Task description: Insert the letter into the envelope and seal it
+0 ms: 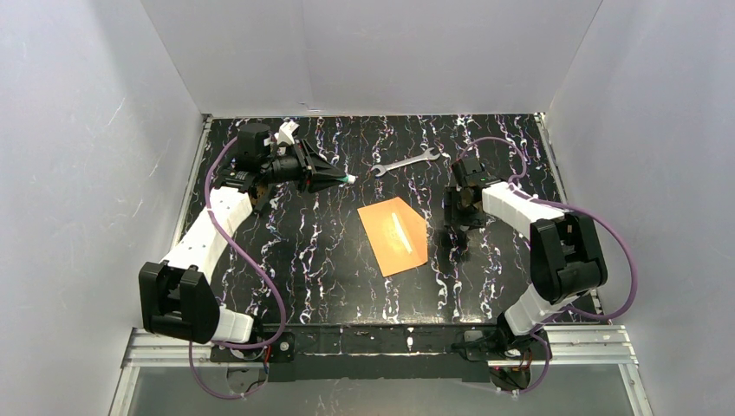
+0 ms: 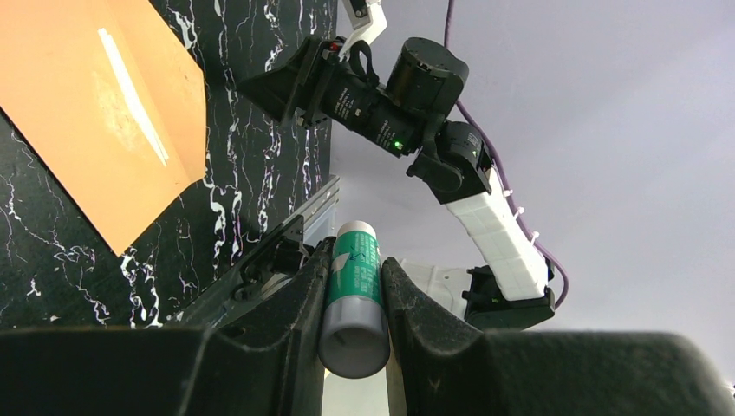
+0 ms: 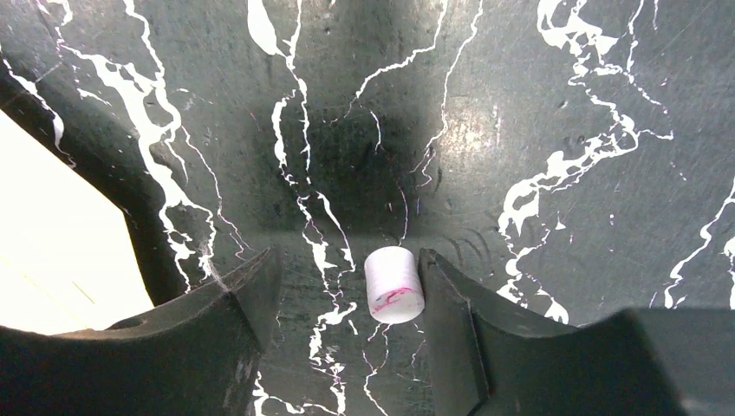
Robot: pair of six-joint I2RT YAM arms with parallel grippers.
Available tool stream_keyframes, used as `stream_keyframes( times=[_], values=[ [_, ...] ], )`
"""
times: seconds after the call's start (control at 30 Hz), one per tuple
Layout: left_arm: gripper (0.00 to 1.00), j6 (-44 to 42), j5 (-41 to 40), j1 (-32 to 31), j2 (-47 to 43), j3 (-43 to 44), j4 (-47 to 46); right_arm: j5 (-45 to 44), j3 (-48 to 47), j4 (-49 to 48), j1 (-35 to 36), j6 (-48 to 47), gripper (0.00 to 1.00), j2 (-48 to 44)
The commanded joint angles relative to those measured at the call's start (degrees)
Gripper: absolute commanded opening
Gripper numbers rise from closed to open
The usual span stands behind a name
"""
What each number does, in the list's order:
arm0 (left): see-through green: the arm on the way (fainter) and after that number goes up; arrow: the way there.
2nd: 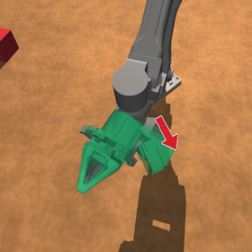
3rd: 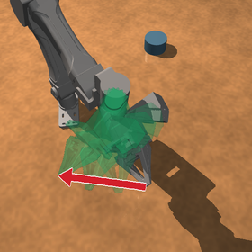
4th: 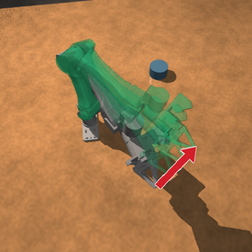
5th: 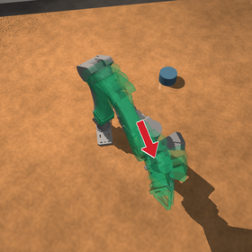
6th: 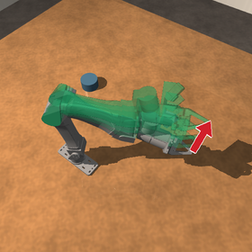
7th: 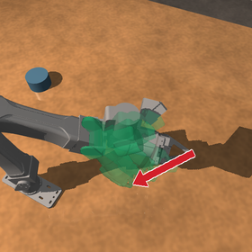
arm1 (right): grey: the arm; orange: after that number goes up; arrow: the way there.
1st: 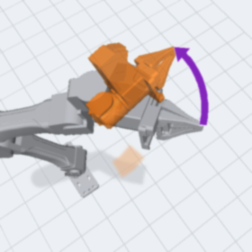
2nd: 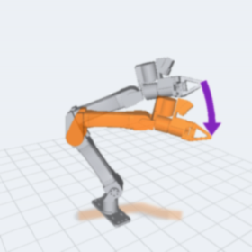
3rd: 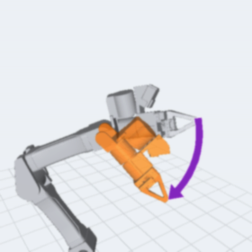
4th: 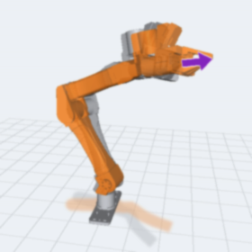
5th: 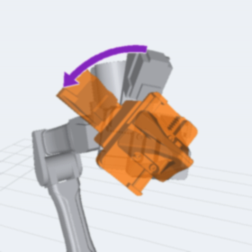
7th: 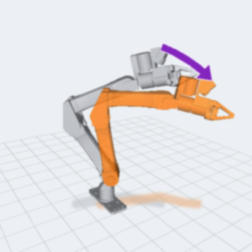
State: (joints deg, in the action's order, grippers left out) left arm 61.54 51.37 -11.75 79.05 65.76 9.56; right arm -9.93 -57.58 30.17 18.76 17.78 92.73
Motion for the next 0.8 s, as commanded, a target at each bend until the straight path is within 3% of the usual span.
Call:
stream_keyframes(
  times=[0.0, 0.2, 0.47, 0.63, 0.7, 0.77],
  values=[
    [0.00, -1.15, 0.72, -0.12, -1.17, 2.06, 1.34, 0.56, -1.90, 1.48, 0.04, -0.11, 0.65, 0.70],
    [0.00, -1.86, 1.00, -0.12, -1.64, 1.59, 1.75, -0.12, 0.26, -0.31, 0.04, 0.41, 0.51, 2.21],
    [0.00, -2.14, 1.10, -0.12, -2.61, 0.67, 1.95, -1.79, 0.87, 0.49, 0.13, 1.34, 0.56, 3.50],
    [0.00, -2.81, 1.06, -0.16, -3.14, 0.48, 2.73, -1.06, 1.05, 0.26, 0.13, 2.34, 0.47, 4.22],
    [0.00, -2.83, 1.02, -0.13, -3.33, 0.14, 2.74, -1.24, 1.33, 0.07, 0.13, 2.32, 0.51, 4.36],
    [0.00, -2.82, 1.07, -0.13, -3.58, -0.24, 2.83, -1.66, 1.33, 0.06, 0.13, 1.91, 0.64, 4.66]
  ],
)
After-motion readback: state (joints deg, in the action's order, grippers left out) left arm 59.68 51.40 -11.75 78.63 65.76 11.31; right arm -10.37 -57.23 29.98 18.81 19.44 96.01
